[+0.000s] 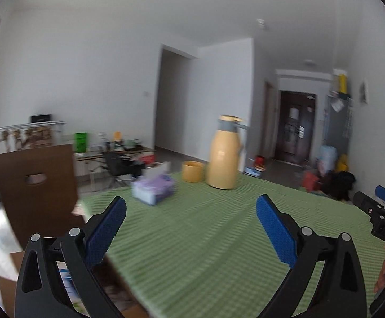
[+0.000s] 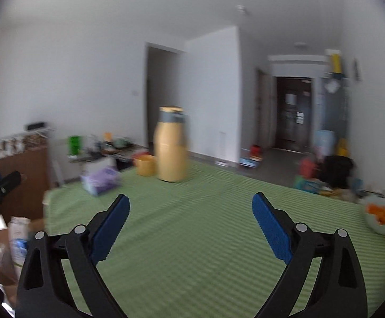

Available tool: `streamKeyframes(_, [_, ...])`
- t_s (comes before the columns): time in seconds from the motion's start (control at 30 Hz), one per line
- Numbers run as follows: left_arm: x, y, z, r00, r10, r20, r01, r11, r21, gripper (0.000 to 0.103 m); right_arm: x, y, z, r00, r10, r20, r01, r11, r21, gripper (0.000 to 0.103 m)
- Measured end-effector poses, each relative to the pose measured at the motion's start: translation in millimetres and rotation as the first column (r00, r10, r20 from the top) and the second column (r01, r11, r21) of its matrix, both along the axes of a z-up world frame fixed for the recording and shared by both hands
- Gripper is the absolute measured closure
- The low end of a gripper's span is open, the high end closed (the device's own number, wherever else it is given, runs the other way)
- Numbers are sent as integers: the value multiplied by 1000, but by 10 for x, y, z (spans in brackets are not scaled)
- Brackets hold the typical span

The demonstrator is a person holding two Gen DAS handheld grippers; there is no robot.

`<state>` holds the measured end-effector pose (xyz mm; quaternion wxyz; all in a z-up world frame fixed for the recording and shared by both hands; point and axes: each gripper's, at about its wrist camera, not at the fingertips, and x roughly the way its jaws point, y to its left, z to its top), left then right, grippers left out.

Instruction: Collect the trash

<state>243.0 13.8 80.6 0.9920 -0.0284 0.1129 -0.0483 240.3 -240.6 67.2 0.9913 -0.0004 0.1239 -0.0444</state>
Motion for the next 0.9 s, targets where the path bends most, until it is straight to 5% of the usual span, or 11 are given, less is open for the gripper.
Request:
streamKeyframes(0.13, [142,-455,-98,998,-68,-3,68,997,26,8,-80,-415,-149,992,-121,-33,121,992,-24,13])
streamKeyframes(0.4, [275,-976,-262,990,-131,-45,133,991,34,8,-222,-791,-255,979,-191,-74,192,981,6,13])
streamKeyframes(0.9, [-200,-863,-145,996,-78,-42,81,995,52,8,-425,-710,-169,987,-140,-83,141,990,-2,13])
